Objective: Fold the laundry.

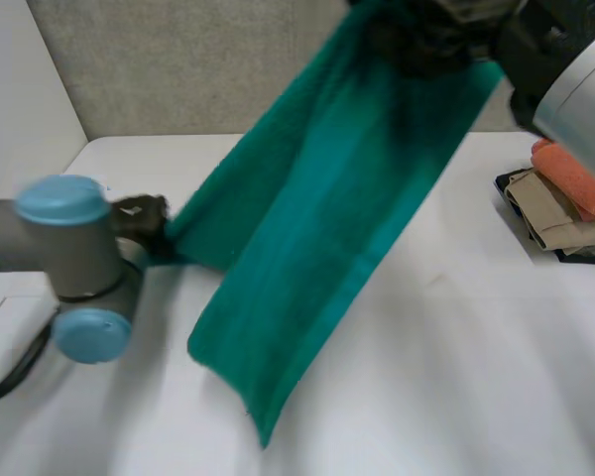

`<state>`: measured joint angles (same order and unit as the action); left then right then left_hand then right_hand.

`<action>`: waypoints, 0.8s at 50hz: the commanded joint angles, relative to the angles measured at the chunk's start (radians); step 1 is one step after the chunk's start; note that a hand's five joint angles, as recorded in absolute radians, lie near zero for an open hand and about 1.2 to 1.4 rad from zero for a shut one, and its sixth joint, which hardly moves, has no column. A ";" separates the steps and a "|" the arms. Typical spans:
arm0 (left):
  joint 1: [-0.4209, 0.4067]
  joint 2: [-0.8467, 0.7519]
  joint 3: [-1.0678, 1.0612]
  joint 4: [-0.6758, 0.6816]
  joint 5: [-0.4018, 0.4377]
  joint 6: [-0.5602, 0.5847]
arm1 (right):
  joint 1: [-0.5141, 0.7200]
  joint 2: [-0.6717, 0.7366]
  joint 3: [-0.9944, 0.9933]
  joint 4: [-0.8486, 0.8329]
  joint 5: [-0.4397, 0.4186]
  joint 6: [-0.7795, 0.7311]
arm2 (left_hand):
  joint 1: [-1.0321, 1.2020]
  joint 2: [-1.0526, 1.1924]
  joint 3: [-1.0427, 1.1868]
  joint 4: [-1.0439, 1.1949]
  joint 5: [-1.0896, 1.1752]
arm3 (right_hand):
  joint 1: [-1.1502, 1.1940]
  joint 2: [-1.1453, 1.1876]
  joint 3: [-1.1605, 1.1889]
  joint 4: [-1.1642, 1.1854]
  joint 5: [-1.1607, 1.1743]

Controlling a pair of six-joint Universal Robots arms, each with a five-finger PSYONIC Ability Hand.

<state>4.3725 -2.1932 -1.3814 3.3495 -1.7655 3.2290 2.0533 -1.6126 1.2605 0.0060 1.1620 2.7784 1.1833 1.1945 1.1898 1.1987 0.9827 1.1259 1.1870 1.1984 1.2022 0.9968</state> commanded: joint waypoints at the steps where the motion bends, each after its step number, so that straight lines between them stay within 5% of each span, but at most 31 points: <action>1: 0.180 0.360 -0.218 0.093 0.142 0.048 | -0.176 0.103 -0.021 0.029 -0.015 -0.023 | 0.213 0.202 0.207 0.198 0.239 | 0.270 0.209 0.198 0.194 0.225; 8: 0.307 0.666 -0.370 0.105 0.406 0.135 | -0.231 0.216 -0.004 0.192 -0.002 -0.156 | 0.213 0.202 0.207 0.198 0.239 | 0.270 0.209 0.198 0.194 0.225; 15: 0.335 0.630 -0.387 -0.013 0.468 0.192 | -0.223 0.367 0.014 0.259 0.036 -0.235 | 0.213 0.202 0.207 0.198 0.239 | 0.270 0.209 0.198 0.194 0.225; 27: 0.228 0.074 0.023 -0.052 0.348 0.423 | -0.154 0.736 -0.237 0.051 0.168 -0.234 | 0.213 0.202 0.207 0.198 0.239 | 0.270 0.209 0.198 0.194 0.225; 34: 0.187 -0.057 0.469 0.138 0.258 0.330 | -0.124 0.835 -0.479 -0.233 0.258 -0.183 | 0.213 0.202 0.207 0.198 0.239 | 0.270 0.209 0.198 0.194 0.225; 40: 0.183 -0.030 0.596 0.343 0.140 0.169 | -0.121 0.800 -0.526 -0.593 0.303 -0.099 | 0.213 0.202 0.207 0.198 0.239 | 0.270 0.209 0.198 0.194 0.225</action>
<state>4.5583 -2.2521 -0.9028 3.5175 -1.5336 3.5367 1.9308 -0.7801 0.7689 -0.3128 1.4347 2.6146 1.1833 1.1982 1.1952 1.2029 0.9827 1.1259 1.1874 1.1984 1.2027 0.9971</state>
